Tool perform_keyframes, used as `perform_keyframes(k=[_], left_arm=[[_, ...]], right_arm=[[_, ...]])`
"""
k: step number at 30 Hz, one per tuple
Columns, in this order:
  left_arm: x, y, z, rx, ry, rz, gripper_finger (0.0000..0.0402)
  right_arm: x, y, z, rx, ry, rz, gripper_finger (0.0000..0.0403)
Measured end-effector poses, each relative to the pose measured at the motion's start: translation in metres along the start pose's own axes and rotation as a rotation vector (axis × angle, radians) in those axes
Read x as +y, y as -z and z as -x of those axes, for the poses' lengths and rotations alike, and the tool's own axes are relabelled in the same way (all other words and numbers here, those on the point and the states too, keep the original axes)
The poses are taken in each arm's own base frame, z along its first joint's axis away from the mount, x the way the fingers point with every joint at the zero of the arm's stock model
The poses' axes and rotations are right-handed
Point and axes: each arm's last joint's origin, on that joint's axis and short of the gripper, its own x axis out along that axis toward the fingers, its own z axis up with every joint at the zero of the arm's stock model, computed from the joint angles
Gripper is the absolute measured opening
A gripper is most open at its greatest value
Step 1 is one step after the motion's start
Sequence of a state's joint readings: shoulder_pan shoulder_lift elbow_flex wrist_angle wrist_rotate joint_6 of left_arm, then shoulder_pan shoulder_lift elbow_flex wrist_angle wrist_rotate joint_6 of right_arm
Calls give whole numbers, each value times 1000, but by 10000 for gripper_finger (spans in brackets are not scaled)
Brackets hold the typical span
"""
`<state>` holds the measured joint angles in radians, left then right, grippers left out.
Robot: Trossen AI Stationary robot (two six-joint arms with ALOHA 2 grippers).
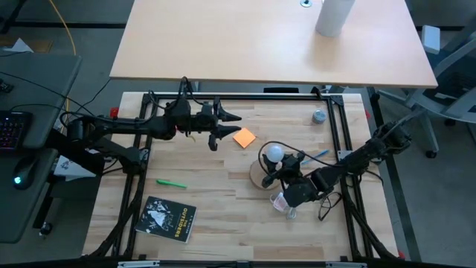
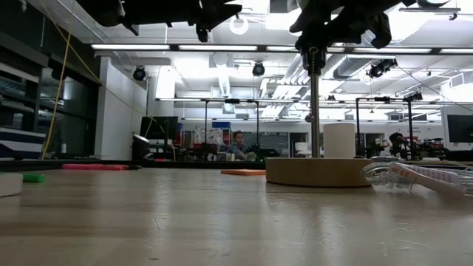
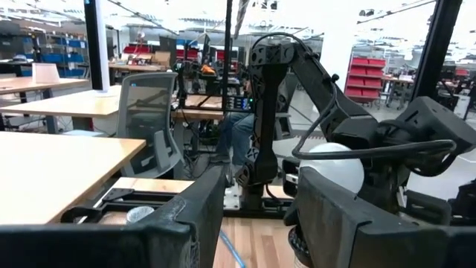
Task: Screw lightbulb
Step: Insert the white lightbulb into the lamp
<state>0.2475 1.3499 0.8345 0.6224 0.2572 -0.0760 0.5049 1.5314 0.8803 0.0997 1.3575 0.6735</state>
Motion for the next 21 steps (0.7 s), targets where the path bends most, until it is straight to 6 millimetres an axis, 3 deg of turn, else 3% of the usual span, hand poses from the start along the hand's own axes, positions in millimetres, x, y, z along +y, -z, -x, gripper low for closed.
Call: perform_keyframes(k=[12, 21], left_arm=[[0, 3, 0, 26, -5, -2, 152], [0, 3, 0, 27, -6, 8, 152]], right_arm=[[-1, -2, -7, 4, 6, -19, 177], [0, -2, -8, 22, -14, 72, 177]])
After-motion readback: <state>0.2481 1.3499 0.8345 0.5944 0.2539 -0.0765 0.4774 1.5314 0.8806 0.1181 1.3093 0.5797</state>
